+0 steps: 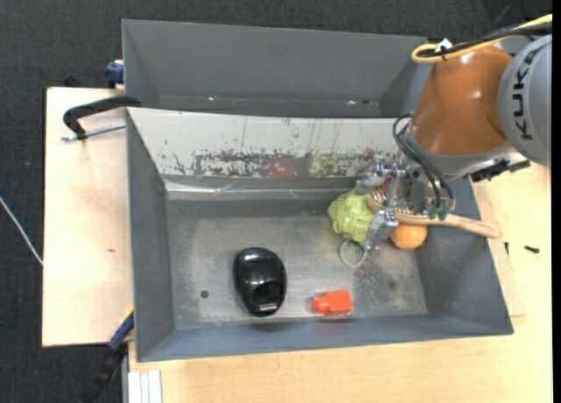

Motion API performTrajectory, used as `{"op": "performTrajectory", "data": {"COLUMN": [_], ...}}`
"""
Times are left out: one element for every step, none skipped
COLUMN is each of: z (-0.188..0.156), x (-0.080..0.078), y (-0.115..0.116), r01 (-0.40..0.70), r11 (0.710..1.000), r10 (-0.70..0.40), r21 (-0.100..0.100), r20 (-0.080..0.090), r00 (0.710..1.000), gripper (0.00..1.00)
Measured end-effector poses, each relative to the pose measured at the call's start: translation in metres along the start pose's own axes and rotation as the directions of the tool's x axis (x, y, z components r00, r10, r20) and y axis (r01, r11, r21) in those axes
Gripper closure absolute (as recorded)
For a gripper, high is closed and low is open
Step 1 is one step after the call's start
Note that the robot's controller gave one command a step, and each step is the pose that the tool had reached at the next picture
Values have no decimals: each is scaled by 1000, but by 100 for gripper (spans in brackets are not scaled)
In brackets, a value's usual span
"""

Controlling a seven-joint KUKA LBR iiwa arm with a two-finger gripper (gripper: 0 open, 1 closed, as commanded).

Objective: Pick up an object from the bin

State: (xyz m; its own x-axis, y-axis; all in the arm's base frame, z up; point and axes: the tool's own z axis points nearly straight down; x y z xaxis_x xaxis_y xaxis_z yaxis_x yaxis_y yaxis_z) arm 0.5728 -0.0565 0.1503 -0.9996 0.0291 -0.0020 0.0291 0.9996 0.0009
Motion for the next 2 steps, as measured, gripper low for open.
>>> {"op": "performTrajectory", "data": {"z": [30,66], "x": [-13,-22], "y": [-28,-5], "r01": [-30,-235], "r11": [1000,972], "r10": [30,235], "r21": [0,-1], "r20": [2,7], "r00": [1000,972], "gripper": [0,0]}}
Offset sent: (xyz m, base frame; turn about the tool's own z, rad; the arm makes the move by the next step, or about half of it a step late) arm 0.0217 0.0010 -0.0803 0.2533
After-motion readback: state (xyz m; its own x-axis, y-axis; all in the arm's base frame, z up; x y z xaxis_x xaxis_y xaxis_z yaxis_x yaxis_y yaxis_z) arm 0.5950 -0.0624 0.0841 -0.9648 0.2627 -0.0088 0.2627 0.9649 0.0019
